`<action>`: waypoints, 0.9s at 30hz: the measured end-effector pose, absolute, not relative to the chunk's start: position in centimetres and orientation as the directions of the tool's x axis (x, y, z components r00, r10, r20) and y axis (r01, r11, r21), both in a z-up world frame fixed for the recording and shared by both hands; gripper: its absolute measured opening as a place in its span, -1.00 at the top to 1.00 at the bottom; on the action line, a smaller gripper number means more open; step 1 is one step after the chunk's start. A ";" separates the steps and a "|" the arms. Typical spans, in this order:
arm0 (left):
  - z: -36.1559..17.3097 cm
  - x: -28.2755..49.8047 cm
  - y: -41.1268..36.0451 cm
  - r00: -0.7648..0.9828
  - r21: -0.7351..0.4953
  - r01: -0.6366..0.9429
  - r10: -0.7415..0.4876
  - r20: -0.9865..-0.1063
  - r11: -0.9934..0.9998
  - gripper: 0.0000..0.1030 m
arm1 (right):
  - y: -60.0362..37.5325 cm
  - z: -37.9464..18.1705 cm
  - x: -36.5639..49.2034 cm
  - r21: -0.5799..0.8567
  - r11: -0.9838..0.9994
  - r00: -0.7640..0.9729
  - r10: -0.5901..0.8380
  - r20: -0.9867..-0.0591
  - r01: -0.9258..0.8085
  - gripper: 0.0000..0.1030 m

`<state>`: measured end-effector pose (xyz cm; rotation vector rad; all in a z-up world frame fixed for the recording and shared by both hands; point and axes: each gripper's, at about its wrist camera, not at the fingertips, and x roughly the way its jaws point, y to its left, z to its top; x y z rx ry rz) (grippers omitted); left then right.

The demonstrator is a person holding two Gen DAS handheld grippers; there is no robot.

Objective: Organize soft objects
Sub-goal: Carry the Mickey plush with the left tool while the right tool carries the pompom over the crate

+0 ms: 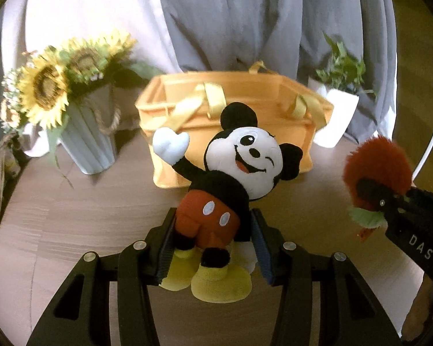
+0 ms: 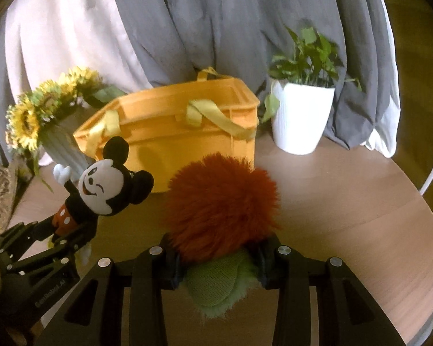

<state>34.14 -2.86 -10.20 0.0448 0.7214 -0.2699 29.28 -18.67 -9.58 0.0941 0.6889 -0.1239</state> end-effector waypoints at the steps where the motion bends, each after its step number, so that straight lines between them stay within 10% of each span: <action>1: -9.9 34.0 -2.6 0.723 -0.056 0.256 -0.230 -0.652 0.965 0.07 | -18.6 -9.2 29.2 0.046 0.989 0.772 -0.077 -0.631 0.137 0.25; 27: -1.4 33.3 -3.0 0.860 -0.030 0.160 -0.155 -0.487 0.987 0.07 | -19.3 -1.4 29.7 0.079 0.997 0.896 0.021 -0.444 0.016 0.25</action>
